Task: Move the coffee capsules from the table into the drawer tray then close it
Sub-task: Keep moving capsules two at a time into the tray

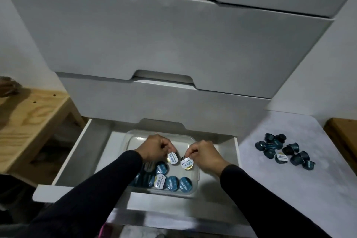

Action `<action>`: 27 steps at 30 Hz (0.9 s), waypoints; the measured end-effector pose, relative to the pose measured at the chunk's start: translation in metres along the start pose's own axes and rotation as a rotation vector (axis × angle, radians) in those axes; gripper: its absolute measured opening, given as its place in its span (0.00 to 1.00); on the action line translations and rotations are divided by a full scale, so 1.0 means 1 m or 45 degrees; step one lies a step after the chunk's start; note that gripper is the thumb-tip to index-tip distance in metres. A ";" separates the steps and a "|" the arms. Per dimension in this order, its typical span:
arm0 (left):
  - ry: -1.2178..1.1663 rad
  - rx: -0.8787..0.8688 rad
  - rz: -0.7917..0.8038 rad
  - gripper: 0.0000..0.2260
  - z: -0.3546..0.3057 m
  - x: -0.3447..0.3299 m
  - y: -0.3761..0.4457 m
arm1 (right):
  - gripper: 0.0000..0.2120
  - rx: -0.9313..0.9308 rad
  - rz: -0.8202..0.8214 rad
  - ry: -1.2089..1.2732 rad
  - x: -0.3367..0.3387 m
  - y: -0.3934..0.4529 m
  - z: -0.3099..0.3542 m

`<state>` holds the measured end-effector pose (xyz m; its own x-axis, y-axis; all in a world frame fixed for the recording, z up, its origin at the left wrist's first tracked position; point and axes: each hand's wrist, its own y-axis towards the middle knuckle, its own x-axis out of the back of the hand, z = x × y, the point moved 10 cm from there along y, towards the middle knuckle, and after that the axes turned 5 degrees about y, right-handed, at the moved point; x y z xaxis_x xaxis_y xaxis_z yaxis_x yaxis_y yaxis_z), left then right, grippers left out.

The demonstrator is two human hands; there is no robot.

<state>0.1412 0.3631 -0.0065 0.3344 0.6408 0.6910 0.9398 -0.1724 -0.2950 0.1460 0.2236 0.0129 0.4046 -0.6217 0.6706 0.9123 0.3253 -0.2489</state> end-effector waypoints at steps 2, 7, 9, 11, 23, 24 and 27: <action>0.022 -0.005 0.064 0.10 0.005 -0.007 0.002 | 0.12 0.008 0.035 -0.065 -0.006 0.002 0.002; 0.058 -0.040 0.190 0.08 0.010 -0.022 0.007 | 0.15 0.044 0.115 -0.217 -0.022 0.007 0.003; 0.068 -0.059 0.215 0.08 0.010 -0.026 0.007 | 0.15 0.062 0.127 -0.279 -0.027 0.009 0.004; 0.065 -0.073 0.244 0.07 0.010 -0.029 0.007 | 0.15 0.063 0.129 -0.311 -0.030 0.010 0.004; 0.145 -0.113 0.239 0.06 0.000 -0.027 0.000 | 0.10 0.071 0.141 -0.389 -0.036 0.006 0.004; 0.156 -0.114 0.214 0.06 -0.002 -0.024 -0.001 | 0.10 0.074 0.138 -0.391 -0.036 0.004 0.005; 0.261 -0.123 0.090 0.08 -0.013 -0.012 -0.005 | 0.09 0.105 0.096 -0.421 -0.033 0.000 0.011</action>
<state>0.1331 0.3469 -0.0045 0.3974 0.4610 0.7935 0.9127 -0.2886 -0.2894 0.1316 0.2519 -0.0015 0.4157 -0.3337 0.8461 0.8672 0.4260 -0.2579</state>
